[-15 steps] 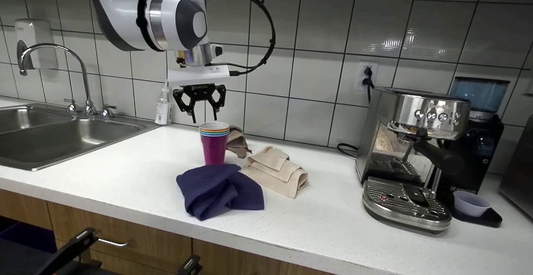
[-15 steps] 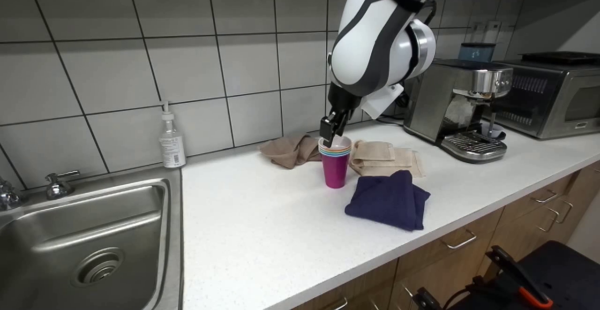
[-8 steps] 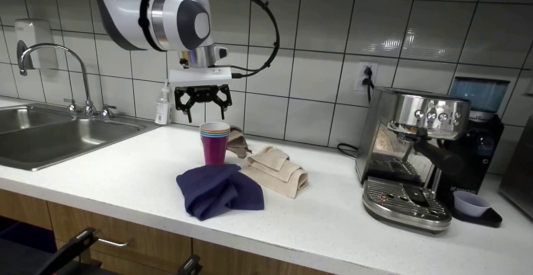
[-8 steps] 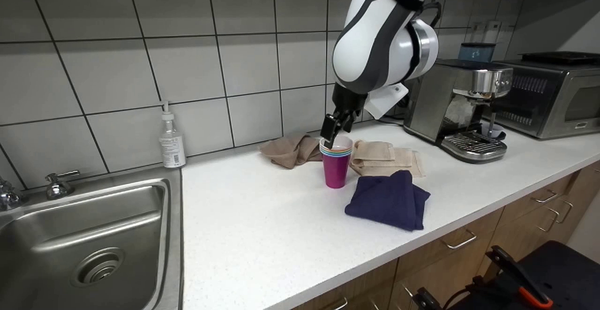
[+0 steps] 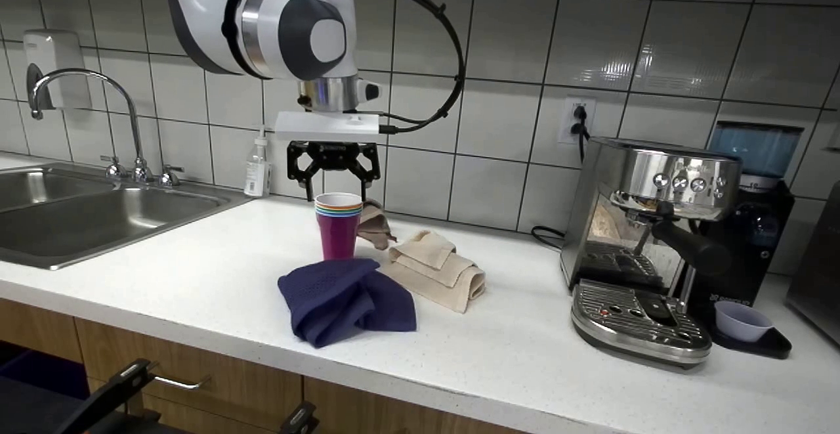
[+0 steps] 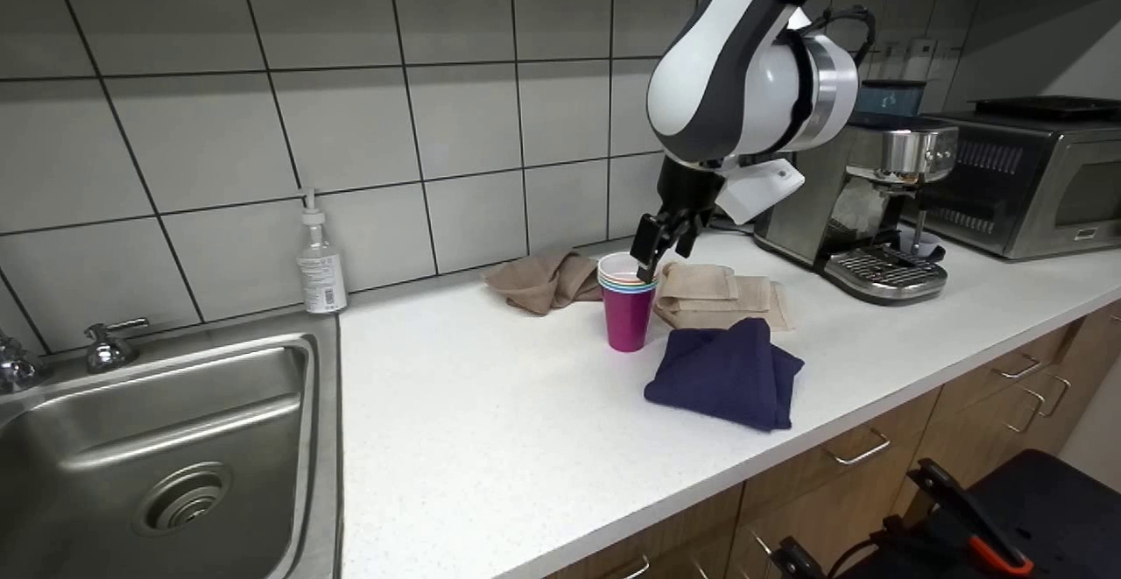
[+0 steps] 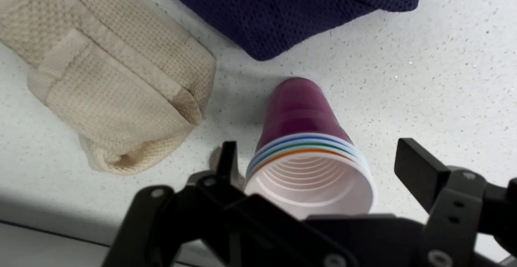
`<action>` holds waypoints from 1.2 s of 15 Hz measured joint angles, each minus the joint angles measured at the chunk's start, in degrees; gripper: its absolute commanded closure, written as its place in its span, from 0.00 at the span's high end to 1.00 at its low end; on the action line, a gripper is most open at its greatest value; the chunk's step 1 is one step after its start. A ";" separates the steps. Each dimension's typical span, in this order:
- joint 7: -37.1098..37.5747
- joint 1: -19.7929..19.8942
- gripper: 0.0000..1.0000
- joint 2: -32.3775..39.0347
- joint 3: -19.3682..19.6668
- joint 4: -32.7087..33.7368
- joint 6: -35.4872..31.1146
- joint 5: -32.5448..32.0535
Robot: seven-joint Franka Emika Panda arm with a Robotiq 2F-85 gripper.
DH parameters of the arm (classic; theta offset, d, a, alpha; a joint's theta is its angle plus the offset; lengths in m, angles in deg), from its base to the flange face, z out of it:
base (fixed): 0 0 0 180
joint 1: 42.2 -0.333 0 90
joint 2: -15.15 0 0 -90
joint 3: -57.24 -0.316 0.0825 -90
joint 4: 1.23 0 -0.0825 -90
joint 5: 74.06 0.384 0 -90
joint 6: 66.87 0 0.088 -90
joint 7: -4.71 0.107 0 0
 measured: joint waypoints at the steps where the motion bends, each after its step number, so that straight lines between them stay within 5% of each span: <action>1: -0.33 0.48 1.00 -0.74 0.06 -0.69 0.37 0.58; 18: -0.79 0.91 1.00 -14.82 6.35 -8.53 12.39 1.66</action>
